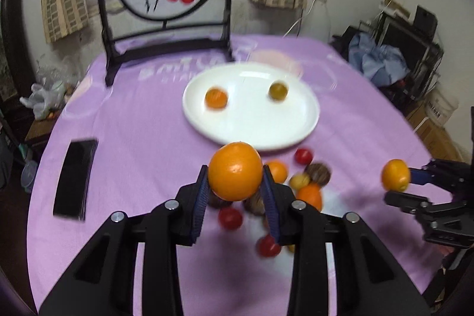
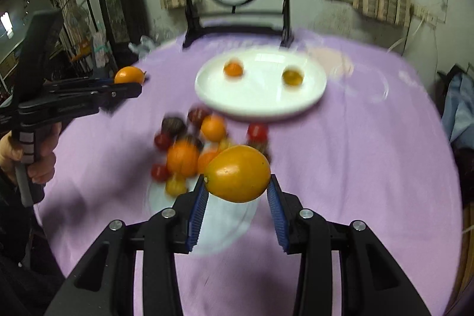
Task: Organize fruits
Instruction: 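Grasp an orange with the left tool while the right tool grasps a yellow kumquat, place both on plate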
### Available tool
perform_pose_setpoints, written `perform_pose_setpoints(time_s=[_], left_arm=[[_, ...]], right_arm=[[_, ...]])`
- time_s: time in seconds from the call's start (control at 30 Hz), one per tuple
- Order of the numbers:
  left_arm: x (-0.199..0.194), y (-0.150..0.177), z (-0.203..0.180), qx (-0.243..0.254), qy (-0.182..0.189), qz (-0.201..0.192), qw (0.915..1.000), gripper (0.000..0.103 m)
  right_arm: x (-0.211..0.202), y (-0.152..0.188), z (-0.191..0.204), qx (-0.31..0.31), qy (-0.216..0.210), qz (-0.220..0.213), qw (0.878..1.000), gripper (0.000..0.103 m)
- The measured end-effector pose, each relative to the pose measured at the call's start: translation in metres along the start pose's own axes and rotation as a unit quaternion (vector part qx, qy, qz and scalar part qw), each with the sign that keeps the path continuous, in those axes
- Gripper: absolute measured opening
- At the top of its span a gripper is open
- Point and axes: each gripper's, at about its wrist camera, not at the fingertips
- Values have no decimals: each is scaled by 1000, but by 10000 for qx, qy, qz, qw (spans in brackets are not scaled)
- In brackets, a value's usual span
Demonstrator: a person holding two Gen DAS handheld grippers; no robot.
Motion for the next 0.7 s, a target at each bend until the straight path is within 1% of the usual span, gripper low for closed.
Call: perform_pose_setpoints(time_s=[0.07,0.13,0.2,0.3,0.33,0.4,0.47,0.6,0.7], left_arm=[[6,-23,-3,-4,-54,-107,9999,34],[20,-39,-1,-38,-120,-125,9998,34],[42,-50,7,-193,-66,-13,9998,34],[89,-58,26,-443,-152,300,9984,34],[108,-58,34,-529,-237,445,9973,34],[135,-57,46,-640,-364,673,9950,34],[158,-58,57,-762,-430,808,9929,34],[175,-62,65,-807,-432,818,9924,34],[186,-66,67,-732,-538,861,9921,34]], right_arm=[[4,-22,-6,-19,97,-172,9998,41],[20,-42,-12,50,182,-210,9996,41],[38,-56,-16,107,237,-188,9995,41],[81,-78,-17,181,300,-24,9994,41],[92,-82,-16,193,320,28,9993,41],[119,-89,-16,221,402,177,9988,41],[146,-95,-17,248,433,372,9981,41],[181,-100,-18,271,489,563,9968,41],[194,-102,-22,364,518,528,9966,43]])
Point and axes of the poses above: each gripper's, at about its wrist camera, not at the fingertips, and x roughly the way its jaws point, z to its left, y to its underside, and after that the axes turned 15 degrees about y, right-handed
